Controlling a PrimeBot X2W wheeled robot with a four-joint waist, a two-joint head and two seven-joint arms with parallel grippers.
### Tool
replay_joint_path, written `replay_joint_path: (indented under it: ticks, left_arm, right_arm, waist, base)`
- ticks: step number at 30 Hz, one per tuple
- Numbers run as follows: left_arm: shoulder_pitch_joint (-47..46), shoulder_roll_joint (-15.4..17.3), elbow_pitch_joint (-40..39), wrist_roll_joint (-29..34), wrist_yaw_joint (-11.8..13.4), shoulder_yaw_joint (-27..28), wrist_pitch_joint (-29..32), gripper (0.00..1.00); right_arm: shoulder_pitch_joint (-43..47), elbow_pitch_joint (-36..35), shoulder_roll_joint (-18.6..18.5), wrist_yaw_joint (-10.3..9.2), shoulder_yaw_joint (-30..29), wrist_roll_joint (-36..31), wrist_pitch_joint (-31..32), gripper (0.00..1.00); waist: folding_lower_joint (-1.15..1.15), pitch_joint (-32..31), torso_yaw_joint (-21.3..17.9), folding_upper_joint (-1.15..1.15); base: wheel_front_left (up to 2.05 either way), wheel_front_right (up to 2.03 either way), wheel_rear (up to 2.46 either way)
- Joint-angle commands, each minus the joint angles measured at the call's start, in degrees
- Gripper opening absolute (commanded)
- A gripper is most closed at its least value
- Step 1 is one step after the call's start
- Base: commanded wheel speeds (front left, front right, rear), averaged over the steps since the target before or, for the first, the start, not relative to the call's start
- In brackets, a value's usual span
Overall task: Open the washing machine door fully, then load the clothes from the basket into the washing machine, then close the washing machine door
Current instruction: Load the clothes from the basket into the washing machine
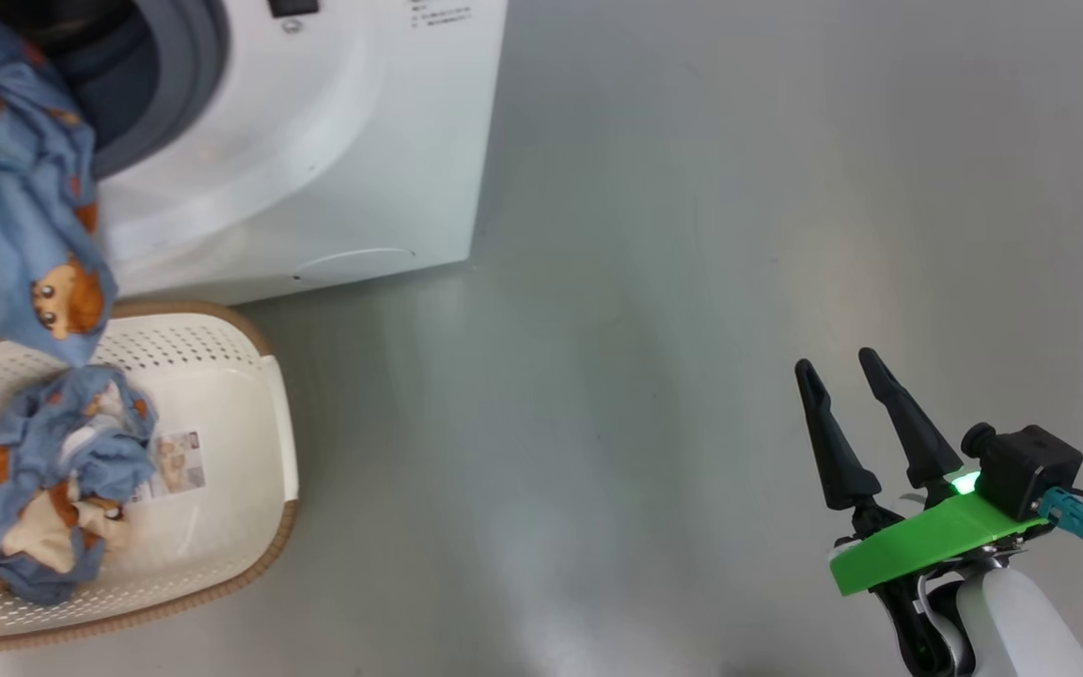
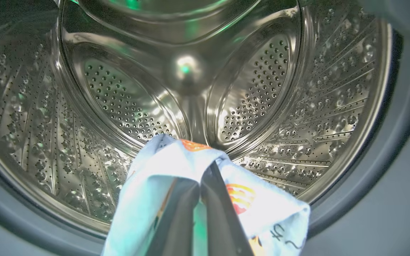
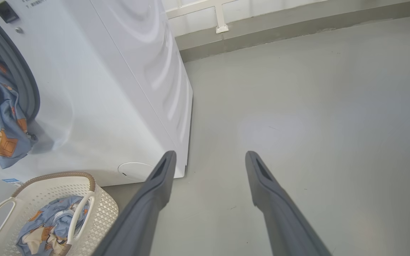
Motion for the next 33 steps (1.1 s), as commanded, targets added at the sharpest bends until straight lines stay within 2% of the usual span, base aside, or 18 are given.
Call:
replay_joint_path:
  ticks: [1,9,13,19,23,24,25,26,27,33]
  left_arm:
    - [-2.0,3.4,-0.7,-0.5,-0.2,0.9,-0.3,0.00]
    - [-7.5,5.5,0.5,1.4,-0.2,0.8,-0.3,0.00]
    - [-9.7,5.7,-5.6,4.0,0.2,4.1,-0.3,0.00]
    - [-9.4,3.9,-18.0,8.6,0.4,10.6,-0.3,0.00]
    - [-7.6,2.5,-21.2,10.9,0.1,12.8,-0.3,0.00]
    - [-7.0,2.0,-20.6,11.0,0.0,13.2,-0.3,0.03]
    - [-6.4,2.0,-19.5,11.5,0.0,13.1,-0.3,0.28]
    - [-6.1,2.0,-18.4,11.9,0.0,12.9,-0.3,0.38]
    - [-6.0,1.8,-17.2,11.9,-0.1,13.1,-0.3,1.00]
    - [-5.7,1.6,-13.6,12.3,-0.2,12.4,-0.3,1.00]
  right_arm:
    - [-0.2,-1.3,0.0,0.09,1.6,-0.3,-0.7,1.00]
    - [-1.5,-1.5,0.4,0.09,2.6,-0.3,-0.7,1.00]
    - [-2.4,-1.8,0.7,0.09,2.8,-0.3,-0.7,1.00]
    - [-3.3,-2.0,1.0,0.09,3.0,-0.4,-0.7,1.00]
    - [-3.8,-2.0,1.2,0.09,3.2,-0.5,-0.7,1.00]
    - [-3.9,-2.0,1.3,0.09,3.3,-0.4,-0.7,1.00]
    - [-3.9,-2.0,1.3,0.09,3.4,-0.4,-0.7,1.00]
    - [-3.9,-2.0,1.3,0.09,3.4,-0.4,-0.7,1.00]
    - [-3.8,-2.0,1.3,0.09,3.5,-0.4,-0.7,1.00]
    - [-3.8,-1.9,1.4,0.09,3.5,-0.3,-0.7,1.00]
  waist:
    - [0.00,1.2,-1.1,0.00]
    - [0.00,3.4,-2.1,0.00]
    - [0.00,5.0,-2.2,0.00]
    - [0.00,6.3,-2.1,0.00]
    - [0.00,6.7,-2.1,0.00]
    - [0.00,6.7,-2.0,0.00]
    - [0.00,6.6,-2.0,0.00]
    - [0.00,6.6,-2.0,0.00]
    - [0.00,6.5,-2.0,0.00]
    - [0.00,6.5,-1.8,0.00]
  base:
    - [0.00,0.00,0.00]
    - [0.00,0.00,0.00]
    - [0.00,0.00,0.00]
    - [0.00,0.00,0.00]
    - [0.00,0.00,0.00]
    - [0.00,0.00,0.00]
    - [0.00,0.00,0.00]
    - [0.00,0.00,0.00]
    - [0.00,0.00,0.00]
    - [0.00,0.00,0.00]
